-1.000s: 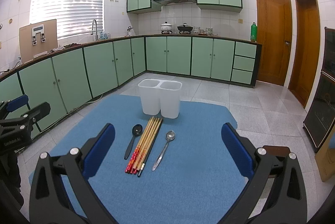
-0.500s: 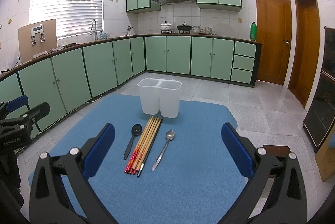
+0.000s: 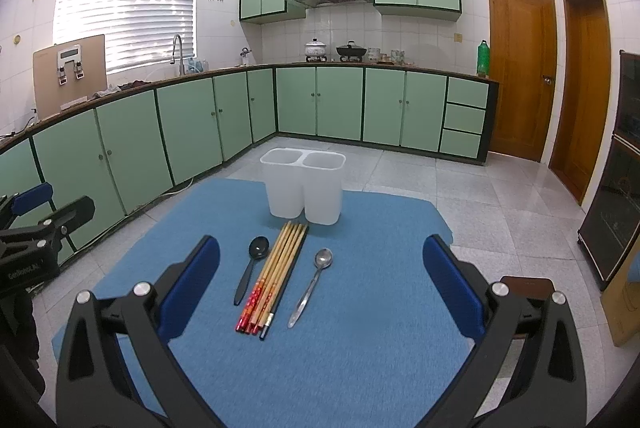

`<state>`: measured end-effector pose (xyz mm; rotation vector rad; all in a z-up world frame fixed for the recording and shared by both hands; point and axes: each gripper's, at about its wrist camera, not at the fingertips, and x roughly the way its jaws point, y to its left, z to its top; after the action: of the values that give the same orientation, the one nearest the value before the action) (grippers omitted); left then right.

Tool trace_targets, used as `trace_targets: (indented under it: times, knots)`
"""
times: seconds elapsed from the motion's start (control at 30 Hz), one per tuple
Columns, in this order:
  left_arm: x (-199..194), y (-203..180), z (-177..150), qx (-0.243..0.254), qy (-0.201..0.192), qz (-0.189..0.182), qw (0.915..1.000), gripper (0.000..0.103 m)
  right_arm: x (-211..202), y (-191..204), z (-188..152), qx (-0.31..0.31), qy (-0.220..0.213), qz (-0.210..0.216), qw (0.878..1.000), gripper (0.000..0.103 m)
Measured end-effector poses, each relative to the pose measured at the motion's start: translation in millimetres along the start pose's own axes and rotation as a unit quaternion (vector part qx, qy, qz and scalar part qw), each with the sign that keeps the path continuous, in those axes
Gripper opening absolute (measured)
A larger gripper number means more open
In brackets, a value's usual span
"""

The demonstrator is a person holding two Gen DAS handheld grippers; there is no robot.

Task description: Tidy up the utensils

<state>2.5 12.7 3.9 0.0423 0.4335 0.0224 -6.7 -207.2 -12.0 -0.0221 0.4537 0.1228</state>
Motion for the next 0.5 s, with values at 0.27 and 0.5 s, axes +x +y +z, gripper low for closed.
trace_targets:
  times: [0.27,0.5]
  knots:
    - [32.8,4.9,-6.9,-0.008,0.025,-0.001,0.9997,0.097,33.5,-6.3,-1.4,0.005,0.030,-0.005,1.000,0.098]
    - [124.8,20.7,-34.0,-0.004,0.129,0.019,0.9915,0.097,114.5,-19.3,-17.6,0.022,0.105,-0.022,0.994,0.098]
